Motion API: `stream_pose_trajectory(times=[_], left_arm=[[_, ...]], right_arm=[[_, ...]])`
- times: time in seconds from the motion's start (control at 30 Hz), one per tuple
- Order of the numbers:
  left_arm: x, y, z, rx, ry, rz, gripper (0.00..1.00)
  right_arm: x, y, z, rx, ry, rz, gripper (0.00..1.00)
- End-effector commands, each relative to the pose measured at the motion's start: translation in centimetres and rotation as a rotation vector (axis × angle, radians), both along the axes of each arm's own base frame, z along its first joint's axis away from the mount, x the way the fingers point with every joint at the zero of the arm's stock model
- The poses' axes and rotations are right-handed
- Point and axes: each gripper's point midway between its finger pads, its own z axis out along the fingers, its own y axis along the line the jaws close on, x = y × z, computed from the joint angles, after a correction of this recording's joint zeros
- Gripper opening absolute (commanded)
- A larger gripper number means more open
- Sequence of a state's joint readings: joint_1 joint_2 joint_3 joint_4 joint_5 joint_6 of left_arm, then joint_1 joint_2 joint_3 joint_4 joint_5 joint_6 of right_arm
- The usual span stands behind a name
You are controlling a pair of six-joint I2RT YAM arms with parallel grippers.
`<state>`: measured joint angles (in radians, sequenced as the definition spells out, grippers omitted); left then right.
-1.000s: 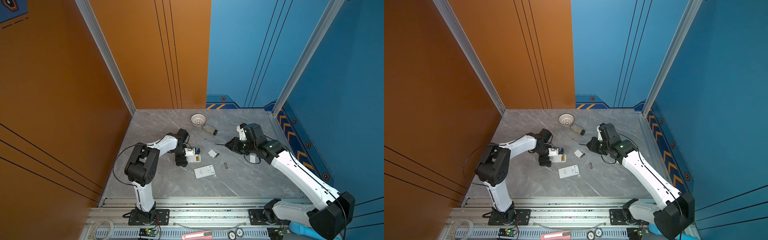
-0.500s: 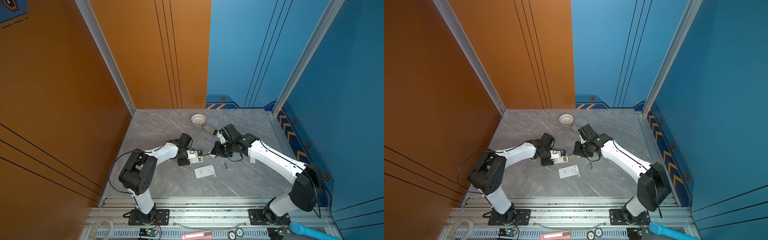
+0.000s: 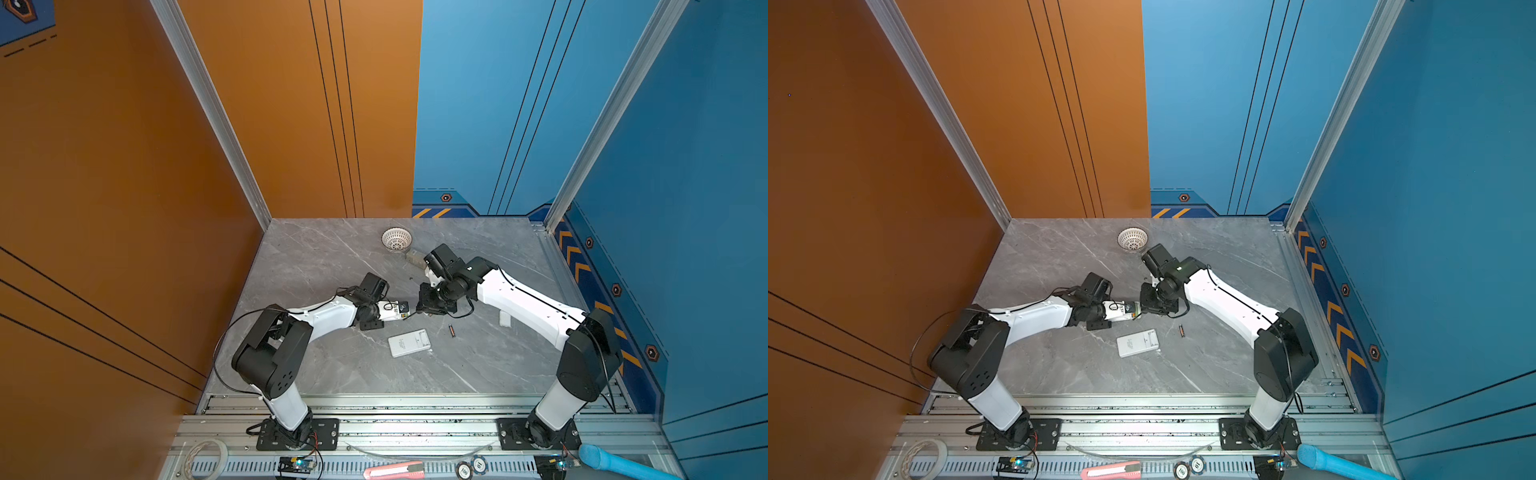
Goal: Unload the batteries from the remote control
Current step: 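Insert the screwdriver tip beside the orange battery with the right gripper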
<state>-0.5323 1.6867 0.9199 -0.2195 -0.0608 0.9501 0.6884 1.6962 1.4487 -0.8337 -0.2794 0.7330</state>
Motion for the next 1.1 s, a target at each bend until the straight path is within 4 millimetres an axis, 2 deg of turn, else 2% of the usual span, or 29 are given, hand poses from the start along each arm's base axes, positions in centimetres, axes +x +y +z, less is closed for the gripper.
stream_pose_trajectory(times=[0.0,0.37,0.4,0.5,0.7,0.97,1.07], left_arm=[[-2.1,1.7,-3.1,0.087,0.099,-0.007,0.17],[-2.1,1.2,-3.0,0.078,0.117,-0.024,0.11],[-2.2,1.1,-2.9,0.076,0.118,-0.025,0.1],[-2.2,1.1,-3.0,0.075,0.124,-0.027,0.09],[-2.2,1.0,-3.0,0.073,0.128,-0.027,0.08],[-2.2,0.9,-2.9,0.072,0.13,-0.029,0.08],[-2.1,0.9,-2.9,0.068,0.128,-0.029,0.07]], right_arm=[[0.2,-0.6,0.4,-0.047,-0.013,-0.005,0.0],[1.4,0.0,-0.4,-0.065,-0.026,-0.008,0.0],[0.7,0.7,-0.4,-0.07,-0.032,0.017,0.0],[0.8,0.8,-0.6,-0.077,-0.037,0.018,0.0],[1.3,1.5,0.2,-0.046,-0.063,0.018,0.0],[1.8,1.1,1.2,-0.035,-0.086,0.003,0.0],[2.0,0.8,0.9,-0.046,-0.089,-0.001,0.0]])
